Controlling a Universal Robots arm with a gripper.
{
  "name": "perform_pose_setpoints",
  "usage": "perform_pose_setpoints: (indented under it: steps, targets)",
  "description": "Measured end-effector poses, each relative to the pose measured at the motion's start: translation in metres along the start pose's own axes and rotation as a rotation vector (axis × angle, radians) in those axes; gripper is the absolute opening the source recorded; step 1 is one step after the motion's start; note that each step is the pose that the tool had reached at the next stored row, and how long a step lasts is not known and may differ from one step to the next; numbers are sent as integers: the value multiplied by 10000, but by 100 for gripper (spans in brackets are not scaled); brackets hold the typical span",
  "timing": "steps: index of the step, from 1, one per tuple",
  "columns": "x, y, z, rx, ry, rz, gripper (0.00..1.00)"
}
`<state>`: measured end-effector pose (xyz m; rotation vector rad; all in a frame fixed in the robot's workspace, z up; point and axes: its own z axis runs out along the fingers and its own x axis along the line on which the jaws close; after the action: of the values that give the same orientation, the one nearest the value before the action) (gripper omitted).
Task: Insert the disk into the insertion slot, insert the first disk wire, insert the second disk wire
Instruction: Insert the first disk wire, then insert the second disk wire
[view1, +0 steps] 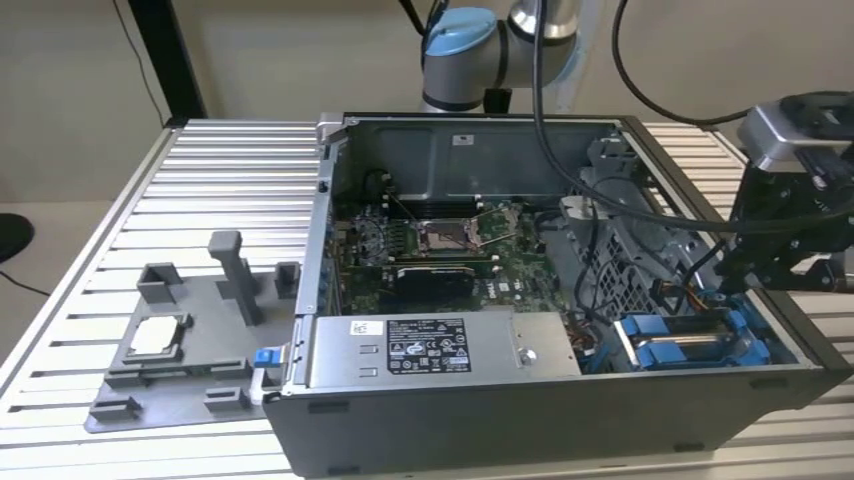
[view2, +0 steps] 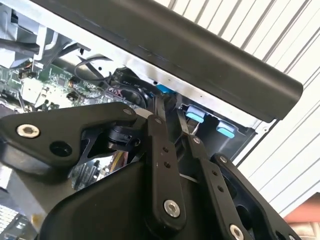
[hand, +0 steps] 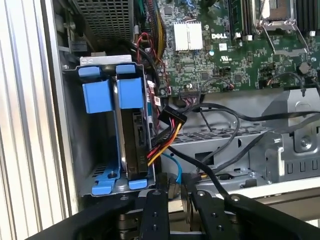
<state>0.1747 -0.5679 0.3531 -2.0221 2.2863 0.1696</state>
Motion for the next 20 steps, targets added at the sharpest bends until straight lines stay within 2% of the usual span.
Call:
perform_pose_setpoints:
  steps: [6, 16, 20]
  targets:
    - [7, -12, 36, 52, -11, 379, 100]
    - [4, -66, 65, 74, -16, 629, 100]
    - [6, -69, 73, 79, -16, 670, 100]
